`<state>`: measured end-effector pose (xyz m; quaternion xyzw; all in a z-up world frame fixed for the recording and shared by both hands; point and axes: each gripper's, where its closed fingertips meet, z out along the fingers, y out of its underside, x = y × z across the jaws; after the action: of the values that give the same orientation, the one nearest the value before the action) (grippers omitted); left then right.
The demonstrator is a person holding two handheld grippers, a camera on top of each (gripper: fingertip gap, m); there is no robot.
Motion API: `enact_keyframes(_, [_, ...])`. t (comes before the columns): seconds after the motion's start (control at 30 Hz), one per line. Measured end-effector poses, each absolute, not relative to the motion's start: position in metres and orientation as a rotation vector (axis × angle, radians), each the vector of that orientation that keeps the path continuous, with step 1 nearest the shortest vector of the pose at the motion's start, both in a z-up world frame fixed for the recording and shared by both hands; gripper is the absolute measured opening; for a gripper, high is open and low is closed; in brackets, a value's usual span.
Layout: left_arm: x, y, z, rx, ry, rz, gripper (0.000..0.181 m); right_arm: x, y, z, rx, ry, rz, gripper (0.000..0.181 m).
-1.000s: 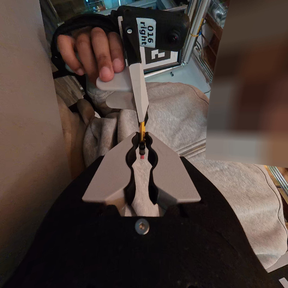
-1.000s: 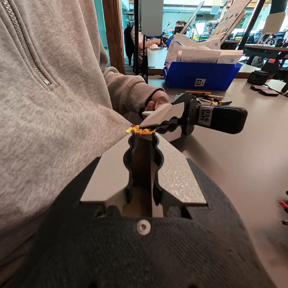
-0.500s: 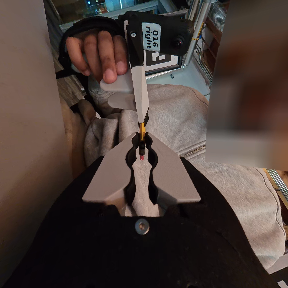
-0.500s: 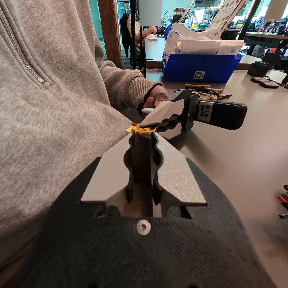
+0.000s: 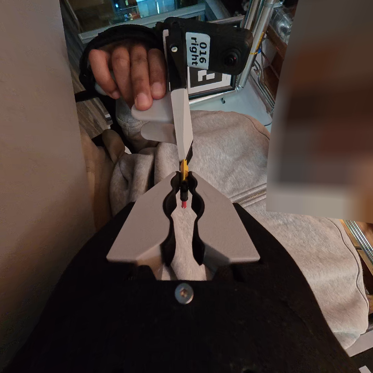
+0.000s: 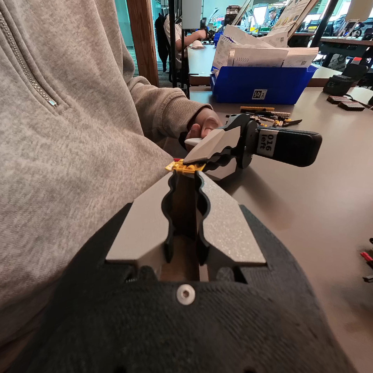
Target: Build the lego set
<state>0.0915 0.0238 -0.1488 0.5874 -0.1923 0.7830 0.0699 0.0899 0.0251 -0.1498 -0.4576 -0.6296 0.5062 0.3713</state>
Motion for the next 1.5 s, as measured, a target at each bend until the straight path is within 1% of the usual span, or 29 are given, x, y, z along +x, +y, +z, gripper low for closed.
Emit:
enact_keyframes(1.0, [0.093,0.034,-0.149,1.815,-0.533,2.386,0.003,0.091,0.03,-0.151,-1.191,-1.576,1.316,0.016])
enact_keyframes(1.07, [0.092,0.037,-0.152,1.851,-0.524,2.379,0.003,0.09,0.035,-0.152,-1.195,-1.565,1.299,0.019])
enact_keyframes(1.13, [0.092,0.039,-0.152,1.867,-0.507,2.383,0.004,0.088,0.042,-0.154,-1.228,-1.54,1.273,0.049])
enact_keyframes(1.17, [0.092,0.041,-0.153,1.874,-0.488,2.387,0.004,0.088,0.044,-0.153,-1.238,-1.529,1.275,0.054])
enact_keyframes(1.2, [0.092,0.044,-0.153,1.879,-0.471,2.393,0.004,0.088,0.045,-0.153,-1.245,-1.521,1.277,0.056])
enact_keyframes(1.3, [0.091,0.05,-0.152,1.888,-0.421,2.414,0.004,0.087,0.051,-0.152,-1.249,-1.492,1.234,0.053])
enact_keyframes(1.43, [0.091,0.052,-0.153,1.894,-0.404,2.417,0.004,0.088,0.052,-0.154,-1.206,-1.524,1.157,0.035])
enact_keyframes(1.5, [0.09,0.052,-0.153,1.889,-0.4,2.419,0.004,0.088,0.051,-0.155,-1.196,-1.536,1.145,0.031])
